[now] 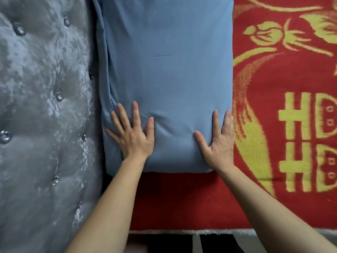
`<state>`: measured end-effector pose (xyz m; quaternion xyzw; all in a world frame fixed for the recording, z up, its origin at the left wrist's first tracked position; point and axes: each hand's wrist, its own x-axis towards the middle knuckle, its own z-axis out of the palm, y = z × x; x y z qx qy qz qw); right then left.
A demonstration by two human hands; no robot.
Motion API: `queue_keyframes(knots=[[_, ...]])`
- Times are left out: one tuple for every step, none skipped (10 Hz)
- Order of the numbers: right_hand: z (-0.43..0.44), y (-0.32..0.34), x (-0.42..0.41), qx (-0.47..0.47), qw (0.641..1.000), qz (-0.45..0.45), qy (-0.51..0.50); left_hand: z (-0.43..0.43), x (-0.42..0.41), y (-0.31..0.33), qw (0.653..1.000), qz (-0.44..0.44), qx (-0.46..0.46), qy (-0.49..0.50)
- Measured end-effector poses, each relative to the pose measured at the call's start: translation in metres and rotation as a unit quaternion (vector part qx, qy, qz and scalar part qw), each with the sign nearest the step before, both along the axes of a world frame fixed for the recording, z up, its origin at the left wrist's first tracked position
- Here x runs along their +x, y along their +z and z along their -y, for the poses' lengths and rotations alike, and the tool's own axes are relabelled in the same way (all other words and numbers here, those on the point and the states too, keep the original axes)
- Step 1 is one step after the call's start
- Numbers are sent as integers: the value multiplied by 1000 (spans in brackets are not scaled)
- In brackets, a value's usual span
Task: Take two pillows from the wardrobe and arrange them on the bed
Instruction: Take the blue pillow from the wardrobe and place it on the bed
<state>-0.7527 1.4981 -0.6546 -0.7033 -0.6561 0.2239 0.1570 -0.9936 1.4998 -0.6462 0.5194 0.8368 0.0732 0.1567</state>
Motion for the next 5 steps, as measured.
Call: queue_keyframes(knots=[[-6, -2, -1, -27, 999, 35, 27, -7, -6, -4, 999, 24, -40, -24], [-14, -3, -2, -70, 994, 76, 42, -14, -14, -2, 996, 40, -79, -31], [-23, 9, -2, -126, 984, 106, 63, -21, -12, 12, 991, 41, -124, -30], [-36, 33, 5, -194, 969, 116, 96, -29, -16, 38, 982, 47, -174, -47], [-37, 71, 16, -145, 966, 168, 131, -27, -16, 84, 981, 11, -180, -76]])
